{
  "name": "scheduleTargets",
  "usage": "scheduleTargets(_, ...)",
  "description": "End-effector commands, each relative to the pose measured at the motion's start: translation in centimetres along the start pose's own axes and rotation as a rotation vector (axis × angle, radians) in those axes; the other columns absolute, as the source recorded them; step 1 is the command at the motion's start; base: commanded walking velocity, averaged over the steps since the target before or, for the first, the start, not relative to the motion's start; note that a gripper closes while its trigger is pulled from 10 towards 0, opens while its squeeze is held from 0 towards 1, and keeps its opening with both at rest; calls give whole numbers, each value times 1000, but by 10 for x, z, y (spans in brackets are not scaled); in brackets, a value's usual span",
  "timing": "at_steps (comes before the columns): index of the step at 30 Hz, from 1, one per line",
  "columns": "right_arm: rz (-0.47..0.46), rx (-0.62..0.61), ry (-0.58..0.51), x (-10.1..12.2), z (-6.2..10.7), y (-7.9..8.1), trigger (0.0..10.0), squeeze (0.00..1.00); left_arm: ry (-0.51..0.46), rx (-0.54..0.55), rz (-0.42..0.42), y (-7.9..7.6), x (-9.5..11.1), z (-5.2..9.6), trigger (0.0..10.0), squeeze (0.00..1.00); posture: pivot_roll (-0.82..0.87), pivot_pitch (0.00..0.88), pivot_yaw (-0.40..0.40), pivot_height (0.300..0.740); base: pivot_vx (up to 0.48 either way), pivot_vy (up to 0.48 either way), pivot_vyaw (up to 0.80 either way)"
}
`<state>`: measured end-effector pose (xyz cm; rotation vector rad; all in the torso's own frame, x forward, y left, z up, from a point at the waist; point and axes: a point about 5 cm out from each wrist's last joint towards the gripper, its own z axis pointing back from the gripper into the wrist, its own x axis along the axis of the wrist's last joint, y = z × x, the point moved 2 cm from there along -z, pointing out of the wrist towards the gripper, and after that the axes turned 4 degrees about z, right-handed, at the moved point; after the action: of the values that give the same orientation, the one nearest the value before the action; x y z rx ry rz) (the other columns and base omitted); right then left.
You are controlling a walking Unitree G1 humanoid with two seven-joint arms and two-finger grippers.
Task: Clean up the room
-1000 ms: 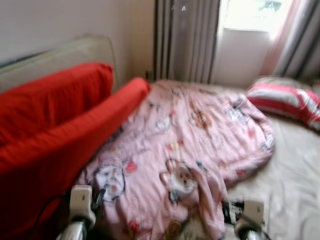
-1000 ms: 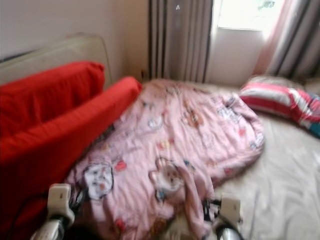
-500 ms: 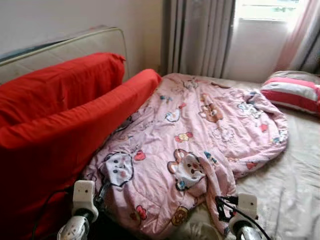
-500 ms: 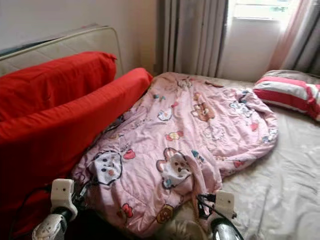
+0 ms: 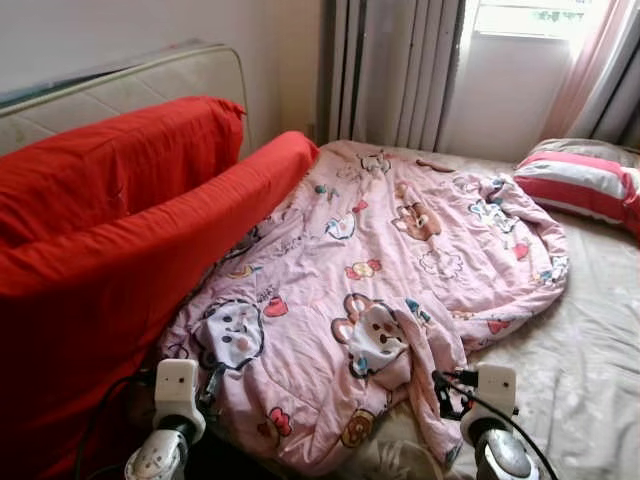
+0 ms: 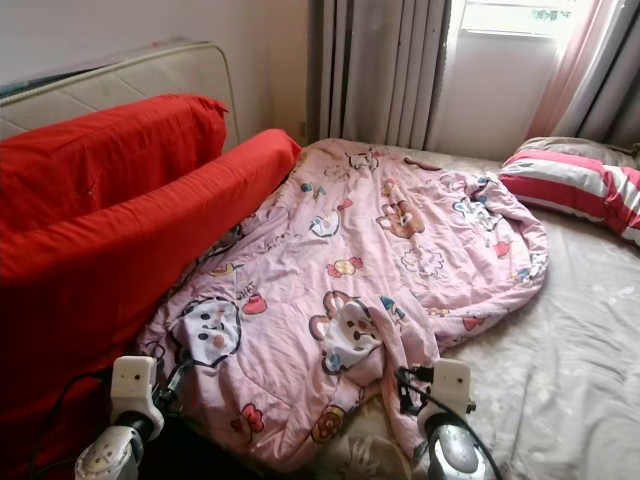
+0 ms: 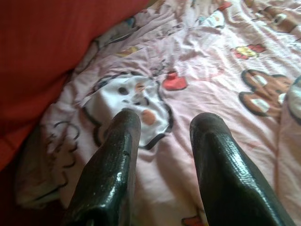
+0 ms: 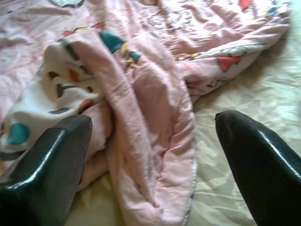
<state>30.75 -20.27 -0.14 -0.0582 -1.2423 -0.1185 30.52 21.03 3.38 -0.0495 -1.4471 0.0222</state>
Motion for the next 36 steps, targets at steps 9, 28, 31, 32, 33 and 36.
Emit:
scheduleTargets(9, -19, 43, -47, 8, -2, 12, 10000, 0, -62, 45, 4, 12, 15, -1, 10000, 0, 8, 65, -36, 624, 0, 0, 0)
scheduleTargets(28, -54, 37, -64, 6, 1, 11, 10000, 0, -101, 51, 11, 9, 17, 13, 10000, 0, 65, 158, -72, 600, 0, 0, 0)
scheduleTargets(31, -53, 54, -65, 7, 0, 16, 10000, 0, -136, 62, 5, 9, 26, 20, 10000, 0, 73, 195, -67, 600, 0, 0, 0)
scheduleTargets(32, -60, 62, -76, 9, -1, 18, 10000, 0, -151, 64, 7, 10, 30, 21, 10000, 0, 69, 199, -64, 600, 0, 0, 0)
scheduleTargets(33, -60, 62, -76, 9, -1, 18, 10000, 0, -151, 64, 7, 10, 30, 21, 10000, 0, 69, 199, -64, 600, 0, 0, 0)
scheduleTargets(36, -64, 65, -81, 10, 0, 19, 10000, 0, -153, 56, -3, 9, 32, 23, 10000, 0, 52, 209, -51, 600, 0, 0, 0)
